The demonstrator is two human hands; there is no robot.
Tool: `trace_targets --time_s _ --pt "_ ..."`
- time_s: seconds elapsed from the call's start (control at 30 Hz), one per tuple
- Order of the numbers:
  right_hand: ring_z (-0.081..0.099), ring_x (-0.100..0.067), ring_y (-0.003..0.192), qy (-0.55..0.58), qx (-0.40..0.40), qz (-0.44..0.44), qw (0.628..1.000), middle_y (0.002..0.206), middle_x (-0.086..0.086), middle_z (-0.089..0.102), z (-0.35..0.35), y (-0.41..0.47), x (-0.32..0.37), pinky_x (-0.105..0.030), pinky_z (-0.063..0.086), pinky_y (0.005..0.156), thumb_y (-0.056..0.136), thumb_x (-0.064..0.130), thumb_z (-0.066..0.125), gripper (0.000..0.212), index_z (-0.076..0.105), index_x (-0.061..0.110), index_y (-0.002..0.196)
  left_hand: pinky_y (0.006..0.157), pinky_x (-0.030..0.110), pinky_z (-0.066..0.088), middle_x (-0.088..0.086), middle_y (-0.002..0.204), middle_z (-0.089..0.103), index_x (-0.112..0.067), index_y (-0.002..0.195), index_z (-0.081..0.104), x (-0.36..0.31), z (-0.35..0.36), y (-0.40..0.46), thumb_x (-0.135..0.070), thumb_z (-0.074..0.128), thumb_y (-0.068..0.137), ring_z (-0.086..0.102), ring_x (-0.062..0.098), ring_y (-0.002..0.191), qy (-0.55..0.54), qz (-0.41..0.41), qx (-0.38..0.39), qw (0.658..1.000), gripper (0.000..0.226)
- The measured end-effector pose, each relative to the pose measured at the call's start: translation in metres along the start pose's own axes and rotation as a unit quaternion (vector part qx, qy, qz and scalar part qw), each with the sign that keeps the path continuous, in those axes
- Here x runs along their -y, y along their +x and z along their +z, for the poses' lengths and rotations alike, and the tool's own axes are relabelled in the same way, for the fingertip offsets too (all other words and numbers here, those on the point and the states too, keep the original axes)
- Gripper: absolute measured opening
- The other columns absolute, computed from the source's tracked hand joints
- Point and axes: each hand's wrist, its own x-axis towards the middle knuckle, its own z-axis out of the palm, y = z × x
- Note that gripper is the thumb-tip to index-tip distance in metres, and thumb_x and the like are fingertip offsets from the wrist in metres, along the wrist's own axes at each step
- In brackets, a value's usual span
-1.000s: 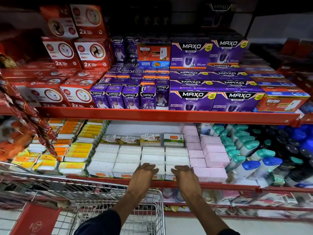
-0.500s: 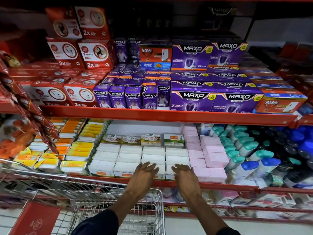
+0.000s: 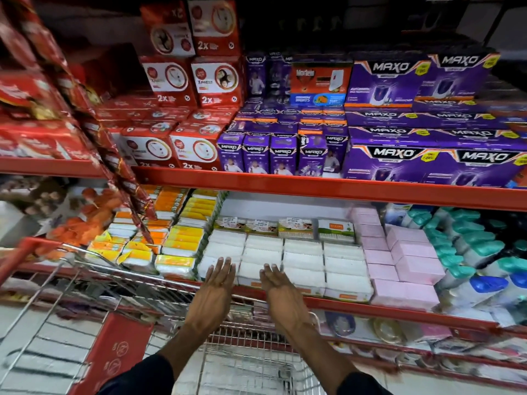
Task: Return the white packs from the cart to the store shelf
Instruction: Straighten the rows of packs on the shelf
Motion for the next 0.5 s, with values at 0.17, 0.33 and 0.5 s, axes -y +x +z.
trace_targets --time_s 0.17,0.33,0.5 --pt "0.008 -0.024 0.149 -0.019 0.038 0.0 0.999 0.162 -0.01 0.012 0.018 0.016 0.023 -0.029 -0.006 0.109 0.082 -0.017 0.047 0.081 0.016 0.01 0.152 0.112 0.047 0.033 0.022 0.134 0.06 0.003 0.131 0.056 0.021 0.003 -0.004 0.005 0.082 0.058 0.054 0.035 0.128 0.026 0.008 0.01 1.0 0.077" --pt "0.005 -0.024 0.149 -0.029 0.049 0.03 0.998 0.162 -0.009 0.006 0.01 0.014 0.035 -0.029 -0.011 0.105 0.088 -0.013 0.045 0.077 0.012 0.01 0.153 0.11 0.05 0.033 0.024 0.14 0.054 0.003 0.137 0.049 0.03 0.01 -0.002 0.009 0.067 0.071 0.047 0.036 0.134 -0.005 0.026 0.003 1.0 0.068" --pt "0.01 -0.024 0.149 -0.019 0.028 0.03 0.999 0.155 -0.004 -0.001 0.026 0.016 0.031 -0.034 -0.004 0.112 0.086 -0.011 0.053 0.079 0.015 0.01 0.152 0.115 0.052 0.028 0.023 0.151 0.04 0.002 0.144 0.038 0.034 0.009 -0.005 -0.002 0.055 0.089 0.029 0.034 0.143 -0.027 0.054 0.008 0.998 0.058"
